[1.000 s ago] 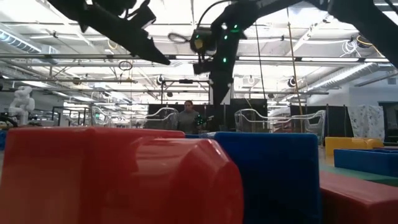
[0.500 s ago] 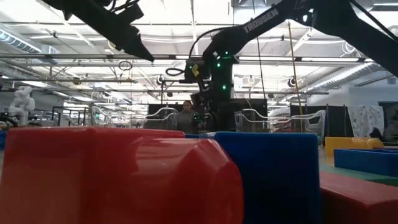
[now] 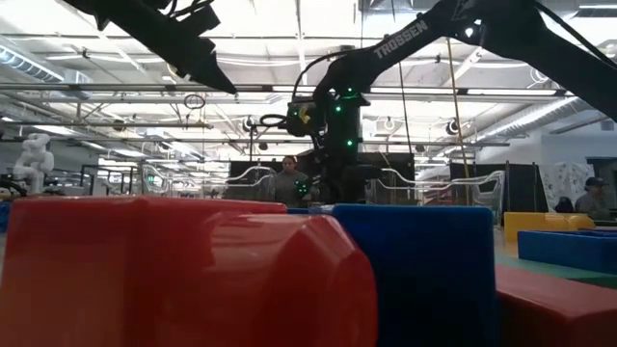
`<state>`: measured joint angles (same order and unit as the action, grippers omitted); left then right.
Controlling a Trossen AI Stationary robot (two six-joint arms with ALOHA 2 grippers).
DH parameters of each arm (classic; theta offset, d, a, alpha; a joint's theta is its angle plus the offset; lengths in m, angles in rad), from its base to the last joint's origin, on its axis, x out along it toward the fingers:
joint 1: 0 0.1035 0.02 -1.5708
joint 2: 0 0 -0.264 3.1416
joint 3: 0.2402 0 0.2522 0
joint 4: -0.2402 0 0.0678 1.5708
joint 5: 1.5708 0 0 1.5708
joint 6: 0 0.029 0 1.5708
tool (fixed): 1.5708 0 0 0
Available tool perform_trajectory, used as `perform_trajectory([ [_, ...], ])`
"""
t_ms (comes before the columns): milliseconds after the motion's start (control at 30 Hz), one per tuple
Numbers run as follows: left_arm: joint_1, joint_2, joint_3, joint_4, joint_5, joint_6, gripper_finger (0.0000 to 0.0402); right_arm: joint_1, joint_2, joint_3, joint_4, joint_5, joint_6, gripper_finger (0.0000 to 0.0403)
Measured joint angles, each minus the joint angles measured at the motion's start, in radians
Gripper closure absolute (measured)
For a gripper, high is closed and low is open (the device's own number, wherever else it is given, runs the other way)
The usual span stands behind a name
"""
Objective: Sort blocks by size
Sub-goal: Put the blue block into the top right transparent bin
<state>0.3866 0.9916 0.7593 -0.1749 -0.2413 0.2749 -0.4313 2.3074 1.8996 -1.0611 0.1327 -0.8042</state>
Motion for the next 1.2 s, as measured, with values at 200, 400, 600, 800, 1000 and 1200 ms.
perform_trajectory([
  [200,0.0,0.0,0.0,0.0,0.0,0.0,0.0317,0.0,0.0,0.0,-0.07,-0.028,0.049,0.025],
  [400,0.0,0.0,0.0,0.0,0.0,-0.001,0.0317,0.002,0.0,0.0,-0.157,-0.11,0.11,0.025],
  [600,0.0,0.0,0.0,0.001,0.001,-0.001,0.0317,0.012,-0.009,0.01,-0.176,-0.111,0.123,0.025],
  [800,0.0,0.0,0.0,0.001,0.001,-0.004,0.0317,0.021,-0.009,0.023,-0.243,-0.082,0.064,0.024],
  [1000,0.0,0.0,0.0,0.001,0.002,-0.006,0.0317,0.021,-0.009,0.021,-0.216,-0.072,-0.088,0.0163],
  [1200,0.0,0.001,0.0,0.001,0.002,-0.006,0.0317,0.044,-0.009,0.021,-0.213,-0.072,-0.184,0.0096],
])
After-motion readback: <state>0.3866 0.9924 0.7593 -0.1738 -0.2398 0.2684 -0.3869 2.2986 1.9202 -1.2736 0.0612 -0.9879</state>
